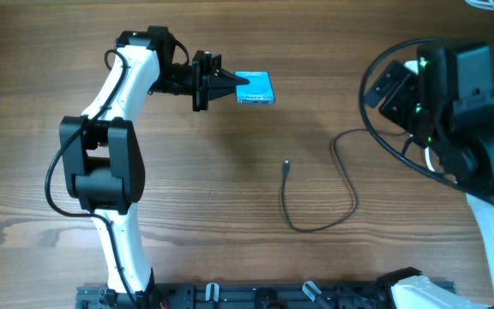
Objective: Plug charger to phone and switch on socket
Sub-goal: 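Release the phone with the right gripper and move it to the black cable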
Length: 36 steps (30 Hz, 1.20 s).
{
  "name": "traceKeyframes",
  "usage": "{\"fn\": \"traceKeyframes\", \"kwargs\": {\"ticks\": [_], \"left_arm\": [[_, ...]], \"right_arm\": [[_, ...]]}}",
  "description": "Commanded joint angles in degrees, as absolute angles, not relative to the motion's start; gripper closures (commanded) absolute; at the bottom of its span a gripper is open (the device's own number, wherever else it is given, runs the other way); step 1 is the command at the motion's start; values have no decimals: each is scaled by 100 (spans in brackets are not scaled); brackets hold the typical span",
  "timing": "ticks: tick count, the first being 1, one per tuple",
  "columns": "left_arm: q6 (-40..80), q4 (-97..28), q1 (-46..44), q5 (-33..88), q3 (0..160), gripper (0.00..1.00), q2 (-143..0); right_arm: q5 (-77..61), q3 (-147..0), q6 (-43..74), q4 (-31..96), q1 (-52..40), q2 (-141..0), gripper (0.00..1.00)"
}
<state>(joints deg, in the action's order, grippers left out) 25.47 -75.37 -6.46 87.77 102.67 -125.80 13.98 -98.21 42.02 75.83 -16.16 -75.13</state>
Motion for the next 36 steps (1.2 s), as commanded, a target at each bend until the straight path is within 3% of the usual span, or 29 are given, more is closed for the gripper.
{"fn": "traceKeyframes", "kwargs": {"ticks": [1,8,14,18,23,31,36], "left_arm": [[2265,-7360,-622,8517,10353,96,-12589],[1946,-6737,-622,7979,10353,96,-12589],[1949,-6080,-609,7651,10353,96,-12589],[1992,-5719,-458,7491,10353,96,-12571],[1990,-5830,-222,6497,10353,96,-12261],[2554,-6191,16,4453,10353,96,-11668],[2576,-6484,115,3909,10353,96,-11668]], "right_arm": [[287,-9605,3426,7747,-1577,-7841,0],[-1332,-9207,2165,7937,-1579,-8364,0],[-1857,-8665,1656,7822,-1597,-8650,1],[-1844,-8149,1831,7356,-1721,-8680,18],[-1087,-7581,2569,6823,-2086,-8816,22],[-871,-7244,3306,6167,-2705,-9701,43],[-508,-7240,3732,6010,-3048,-10307,44]]}}
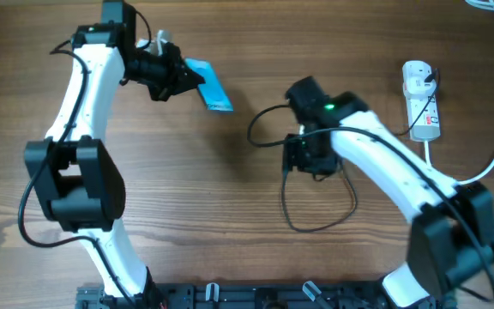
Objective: Plug charger to phone and switch on socket
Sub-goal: 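Release the phone with the right gripper and move it to the black cable, then grasp the black USB-C cable end with the right gripper and lift it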
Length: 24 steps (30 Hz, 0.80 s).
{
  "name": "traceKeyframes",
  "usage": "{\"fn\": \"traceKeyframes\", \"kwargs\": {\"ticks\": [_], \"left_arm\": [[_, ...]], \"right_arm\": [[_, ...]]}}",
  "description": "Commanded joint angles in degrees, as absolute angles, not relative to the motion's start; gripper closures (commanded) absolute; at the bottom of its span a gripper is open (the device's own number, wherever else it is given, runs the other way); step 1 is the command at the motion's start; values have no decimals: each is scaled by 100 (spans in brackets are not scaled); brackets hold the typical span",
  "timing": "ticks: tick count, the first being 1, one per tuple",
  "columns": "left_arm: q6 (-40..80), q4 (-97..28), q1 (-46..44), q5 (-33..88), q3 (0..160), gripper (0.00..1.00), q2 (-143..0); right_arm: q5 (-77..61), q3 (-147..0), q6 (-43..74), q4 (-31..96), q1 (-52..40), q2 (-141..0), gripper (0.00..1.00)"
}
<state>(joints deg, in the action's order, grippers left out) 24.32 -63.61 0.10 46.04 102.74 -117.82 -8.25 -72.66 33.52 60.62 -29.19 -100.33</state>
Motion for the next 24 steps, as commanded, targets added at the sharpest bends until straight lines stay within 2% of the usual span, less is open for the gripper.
{"fn": "traceKeyframes", "kwargs": {"ticks": [1,3,5,12,24], "left_arm": [[2574,-6528,115,3839,10350,96,-11668],[2574,-6552,115,3795,10350,96,-11668],[2576,-6565,115,3785,10350,96,-11668],[2576,-6604,113,3782,10350,96,-11668],[2576,-6606,113,3782,10350,96,-11668]], "right_arm": [[-486,-7236,3815,5990,-3070,-10436,44],[-484,-7201,3922,5889,-3070,-10575,45],[-497,-7122,3946,5631,-3070,-10700,54],[-534,-7067,4156,5227,-3190,-10892,70],[-255,-6674,4254,4727,-3395,-11050,72]]}}
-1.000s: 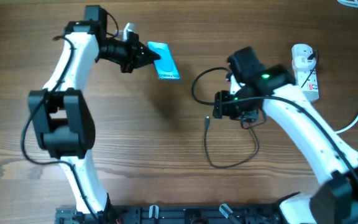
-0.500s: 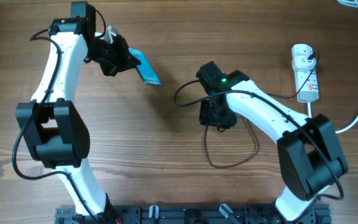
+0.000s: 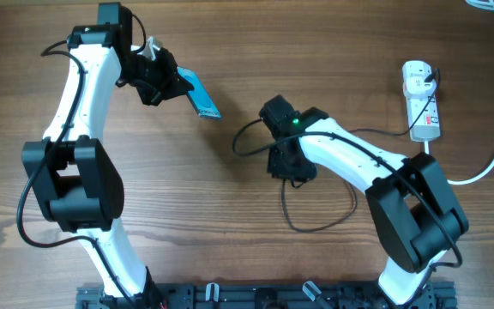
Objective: Plug charger to phone and switch on socket
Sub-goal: 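Grasp the black USB-C cable end with the right gripper and lift it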
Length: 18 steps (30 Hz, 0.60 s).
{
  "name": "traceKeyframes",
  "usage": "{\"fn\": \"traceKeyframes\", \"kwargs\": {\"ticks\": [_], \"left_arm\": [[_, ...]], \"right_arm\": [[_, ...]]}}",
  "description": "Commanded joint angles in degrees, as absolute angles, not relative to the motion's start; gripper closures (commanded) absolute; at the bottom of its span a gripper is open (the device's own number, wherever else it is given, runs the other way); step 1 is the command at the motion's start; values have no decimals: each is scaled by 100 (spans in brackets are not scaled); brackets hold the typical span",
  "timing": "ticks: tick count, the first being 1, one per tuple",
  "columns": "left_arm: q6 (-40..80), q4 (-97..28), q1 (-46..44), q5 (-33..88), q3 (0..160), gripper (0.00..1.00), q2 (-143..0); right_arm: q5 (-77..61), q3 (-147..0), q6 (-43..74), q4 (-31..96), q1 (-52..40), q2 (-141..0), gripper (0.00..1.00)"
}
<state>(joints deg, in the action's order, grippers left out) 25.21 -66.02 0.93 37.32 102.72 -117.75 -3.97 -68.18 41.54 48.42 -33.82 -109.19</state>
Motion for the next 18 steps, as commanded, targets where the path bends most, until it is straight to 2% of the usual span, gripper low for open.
{"fn": "traceKeyframes", "kwargs": {"ticks": [1,18], "left_arm": [[2578,-6606,113,3782,10350,96,-11668],[2578,-6646,113,3782,10350,96,-11668]], "right_arm": [[-252,-6663,4252,4683,-3395,-11048,73],[-204,-6495,4261,4456,-3395,-11050,83]]}}
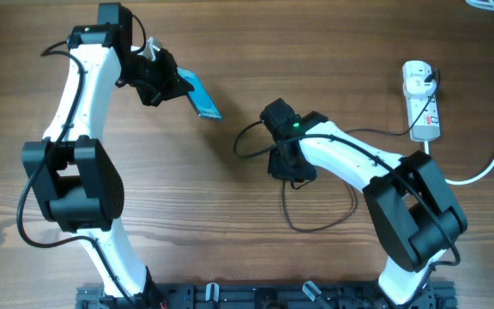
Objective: Plug charger to phone and switch on socket
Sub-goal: 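Grasp the black USB-C cable end with the right gripper and lift it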
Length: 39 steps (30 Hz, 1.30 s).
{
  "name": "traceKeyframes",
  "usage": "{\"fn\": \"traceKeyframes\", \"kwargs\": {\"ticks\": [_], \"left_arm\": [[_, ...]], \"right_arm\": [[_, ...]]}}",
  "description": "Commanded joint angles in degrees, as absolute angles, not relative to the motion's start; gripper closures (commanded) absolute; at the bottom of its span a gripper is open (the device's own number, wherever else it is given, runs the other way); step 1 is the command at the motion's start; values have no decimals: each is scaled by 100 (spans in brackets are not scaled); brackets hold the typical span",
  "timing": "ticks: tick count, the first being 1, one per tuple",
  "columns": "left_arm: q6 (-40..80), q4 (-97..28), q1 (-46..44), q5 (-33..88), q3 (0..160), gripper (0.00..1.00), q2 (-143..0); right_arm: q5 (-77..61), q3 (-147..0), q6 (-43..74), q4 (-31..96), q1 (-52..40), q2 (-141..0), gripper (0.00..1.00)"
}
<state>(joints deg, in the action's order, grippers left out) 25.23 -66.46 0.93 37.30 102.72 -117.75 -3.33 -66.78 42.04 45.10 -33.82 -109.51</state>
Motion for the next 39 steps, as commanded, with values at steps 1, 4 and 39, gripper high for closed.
{"fn": "traceKeyframes", "kwargs": {"ticks": [1,4,39], "left_arm": [[2578,-6646,113,3782,10350,96,-11668],[2576,-6646,113,3782,10350,96,-11668],[2565,-6648,113,3924,10350,96,-11668]], "right_arm": [[-224,-6473,4261,4447,-3395,-11050,83],[-349,-6449,4261,4431,-3395,-11050,83],[-473,-6453,4233,4394,-3389,-11048,96]]}}
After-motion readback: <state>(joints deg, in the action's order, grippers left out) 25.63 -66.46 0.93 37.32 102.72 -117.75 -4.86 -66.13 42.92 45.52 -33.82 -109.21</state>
